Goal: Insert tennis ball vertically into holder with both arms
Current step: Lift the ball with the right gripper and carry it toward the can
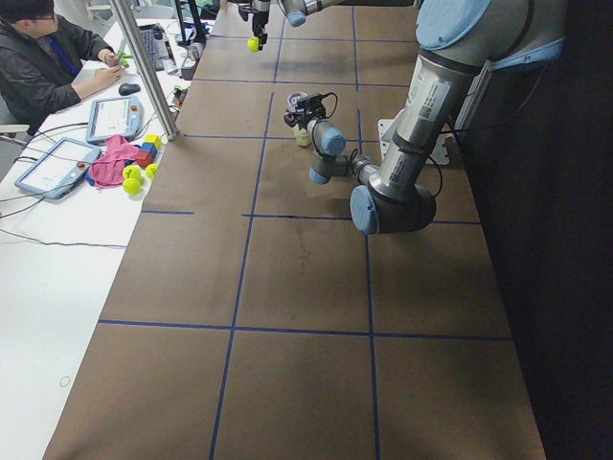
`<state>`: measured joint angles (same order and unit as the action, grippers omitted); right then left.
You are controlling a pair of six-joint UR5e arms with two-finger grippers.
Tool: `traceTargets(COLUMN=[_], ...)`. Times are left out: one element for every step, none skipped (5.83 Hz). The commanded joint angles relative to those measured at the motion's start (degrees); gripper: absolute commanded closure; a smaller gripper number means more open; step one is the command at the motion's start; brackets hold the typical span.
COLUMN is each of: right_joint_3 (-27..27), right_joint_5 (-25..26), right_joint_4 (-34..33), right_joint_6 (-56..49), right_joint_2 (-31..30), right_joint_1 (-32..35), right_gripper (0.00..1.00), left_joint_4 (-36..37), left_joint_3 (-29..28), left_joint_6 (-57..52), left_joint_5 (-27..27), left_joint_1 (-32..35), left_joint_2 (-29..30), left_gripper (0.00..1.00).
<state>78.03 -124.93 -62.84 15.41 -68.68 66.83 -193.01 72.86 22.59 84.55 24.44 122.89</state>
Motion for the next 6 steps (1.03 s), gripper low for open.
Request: traceTargets(right_joint_3=[17.8, 24.7, 28.1, 29.1, 29.1, 29.6], right_joint_5=[-1.5, -1.1, -0.1, 2.7, 4.5, 7.2], right_joint_4=[-14.2, -19.9, -24.6, -30.4, -34.6, -36.6], right_joint_6=[10.6, 18.6, 26.4, 32.7, 38.1, 42.7], right_joint_2=[0.4, 2.0, 6.3, 12.7, 18.4, 21.5], right_joint_1=[-3.1, -6.6, -10.1, -14.2, -17.1, -20.6], right_gripper=[0.96, 0.96, 0.97, 0.97, 0.97, 0.97], left_joint_4=[0.0, 0.0, 0.1, 0.0, 0.1, 0.1], left_joint_3=[0.0, 0.0, 0.0, 0.0, 0.0, 0.0], left_joint_6=[0.0, 0.0, 0.0, 0.0, 0.0, 0.0], left_joint_5=[0.0, 0.0, 0.0, 0.0, 0.0, -0.1], left_joint_1=[0.0, 0.0, 0.0, 0.0, -0.3, -0.4], left_joint_2=[0.2, 0.5, 0.6, 0.6, 0.6, 0.6], left_gripper=[0.05, 0.05, 0.05, 0.05, 0.05, 0.05])
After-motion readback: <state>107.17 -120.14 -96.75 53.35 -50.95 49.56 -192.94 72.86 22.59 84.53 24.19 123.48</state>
